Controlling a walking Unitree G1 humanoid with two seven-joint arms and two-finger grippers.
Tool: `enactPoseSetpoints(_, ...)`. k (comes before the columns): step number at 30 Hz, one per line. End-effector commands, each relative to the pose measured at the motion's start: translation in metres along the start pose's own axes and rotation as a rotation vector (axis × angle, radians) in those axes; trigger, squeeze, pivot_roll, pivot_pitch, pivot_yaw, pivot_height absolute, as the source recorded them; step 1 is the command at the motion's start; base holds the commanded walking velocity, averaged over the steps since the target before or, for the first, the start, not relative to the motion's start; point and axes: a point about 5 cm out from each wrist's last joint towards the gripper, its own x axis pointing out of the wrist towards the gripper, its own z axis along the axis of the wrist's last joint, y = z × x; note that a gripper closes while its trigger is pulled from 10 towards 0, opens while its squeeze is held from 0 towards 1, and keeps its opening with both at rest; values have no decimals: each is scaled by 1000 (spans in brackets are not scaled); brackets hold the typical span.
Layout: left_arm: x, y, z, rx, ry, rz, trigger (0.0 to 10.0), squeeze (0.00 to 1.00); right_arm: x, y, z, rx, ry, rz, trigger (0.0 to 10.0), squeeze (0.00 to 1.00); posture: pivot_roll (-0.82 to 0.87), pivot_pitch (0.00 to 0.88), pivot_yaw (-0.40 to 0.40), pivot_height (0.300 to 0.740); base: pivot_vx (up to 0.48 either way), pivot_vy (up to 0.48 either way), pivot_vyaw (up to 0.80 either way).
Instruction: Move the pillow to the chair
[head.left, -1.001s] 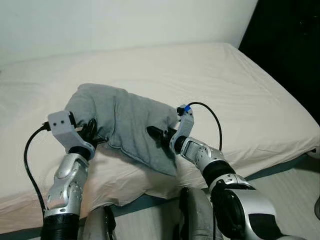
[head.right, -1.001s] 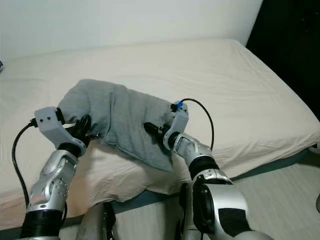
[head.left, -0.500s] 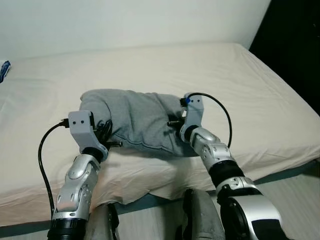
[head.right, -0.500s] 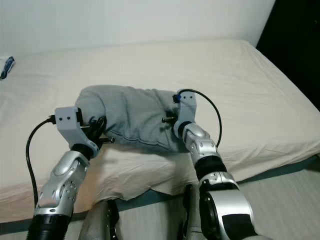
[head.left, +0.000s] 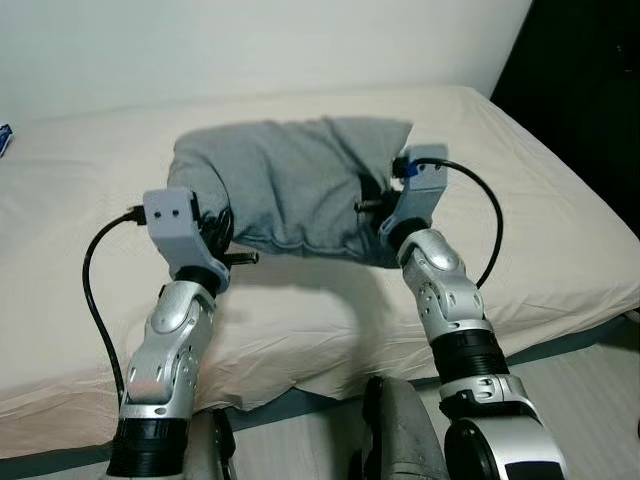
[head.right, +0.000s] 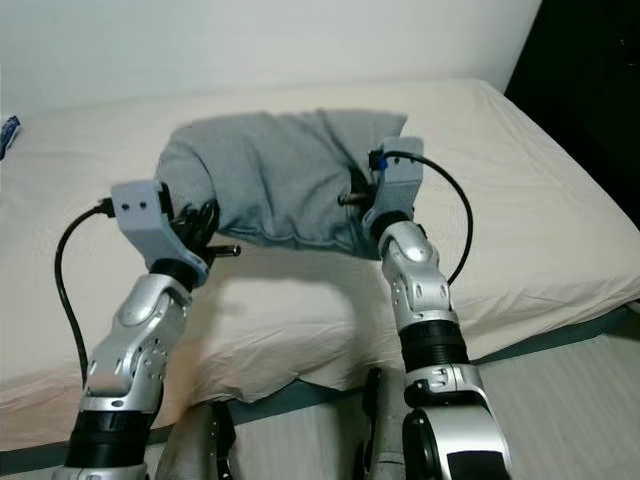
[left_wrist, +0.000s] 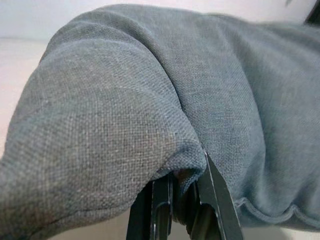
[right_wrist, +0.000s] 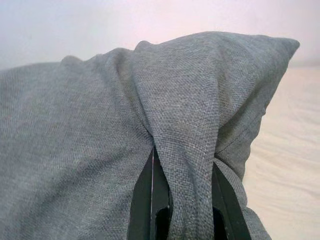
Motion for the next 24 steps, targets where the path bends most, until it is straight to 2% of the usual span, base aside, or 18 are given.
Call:
enactPoseSetpoints(1, 4, -16, 1, 83, 15, -66, 10000, 0, -1, 21, 9, -81, -58, 61, 10000, 0, -13, 109, -44, 562, 0, 0, 0)
enactPoseSetpoints(2, 4, -16, 1, 83, 15, -66, 10000, 0, -1, 21, 9, -81, -58, 61, 10000, 0, -13, 109, -44, 562, 0, 0, 0)
enactPoseSetpoints(6, 5, -12, 5, 178, -33, 8, 10000, 0, -5, 25, 16, -167, -126, 55, 10000, 0, -17, 105, -40, 562, 0, 0, 0)
enactPoseSetpoints(9, 4, -9, 4, 206, -43, 38, 10000, 0, -6, 26, 16, -167, -128, 60, 10000, 0, -19, 106, -36, 562, 0, 0, 0)
enactPoseSetpoints(12, 1, -5, -1, 234, -39, 72, 10000, 0, -8, 28, 13, -208, -121, 74, 10000, 0, -17, 103, -37, 562, 0, 0, 0)
enactPoseSetpoints(15, 0, -6, -2, 286, -34, 58, 10000, 0, -12, 26, 8, -221, -101, 62, 10000, 0, -14, 108, -40, 562, 0, 0, 0)
enactPoseSetpoints(24, -1, -16, -1, 260, -30, -28, 10000, 0, -17, 24, -1, -213, -71, 53, 10000, 0, -14, 108, -36, 572, 0, 0, 0)
